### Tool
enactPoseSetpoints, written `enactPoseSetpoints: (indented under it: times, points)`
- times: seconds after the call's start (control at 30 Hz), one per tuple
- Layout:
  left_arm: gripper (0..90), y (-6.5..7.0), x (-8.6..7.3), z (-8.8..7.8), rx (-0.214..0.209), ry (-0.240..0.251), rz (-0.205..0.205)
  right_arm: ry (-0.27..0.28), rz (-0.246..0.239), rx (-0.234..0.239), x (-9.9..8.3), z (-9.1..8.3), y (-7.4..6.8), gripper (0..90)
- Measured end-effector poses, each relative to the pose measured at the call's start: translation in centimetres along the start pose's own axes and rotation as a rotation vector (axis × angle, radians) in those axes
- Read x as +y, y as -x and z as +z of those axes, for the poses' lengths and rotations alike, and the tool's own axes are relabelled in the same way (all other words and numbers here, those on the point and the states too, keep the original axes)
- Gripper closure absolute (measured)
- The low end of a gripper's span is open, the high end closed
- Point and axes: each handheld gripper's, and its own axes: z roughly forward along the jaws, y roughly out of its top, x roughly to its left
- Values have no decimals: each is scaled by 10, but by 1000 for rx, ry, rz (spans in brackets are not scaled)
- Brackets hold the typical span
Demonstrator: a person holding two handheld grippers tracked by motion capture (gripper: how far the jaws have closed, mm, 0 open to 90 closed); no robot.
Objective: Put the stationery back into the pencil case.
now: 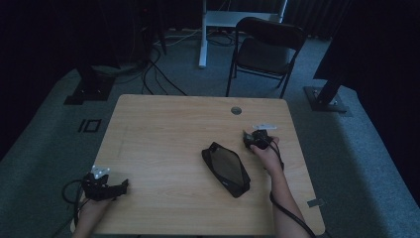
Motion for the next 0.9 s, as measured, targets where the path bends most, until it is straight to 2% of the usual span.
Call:
enactPoseSetpoints:
  times: [0.33, 0.43, 0.47, 0.9]
  points:
    - [5, 0, 0, 0, 0, 0, 0, 8, -28, 15, 8, -26, -9, 506]
    - [5, 0, 0, 0, 0, 0, 0, 20, -36, 5, 13, -36, -13, 506]
    - [5, 0, 0, 0, 0, 0, 0, 32, -33, 14, 16, -42, -16, 506]
    - [5, 0, 0, 0, 0, 0, 0, 96, -41, 79, 27, -75, -33, 506]
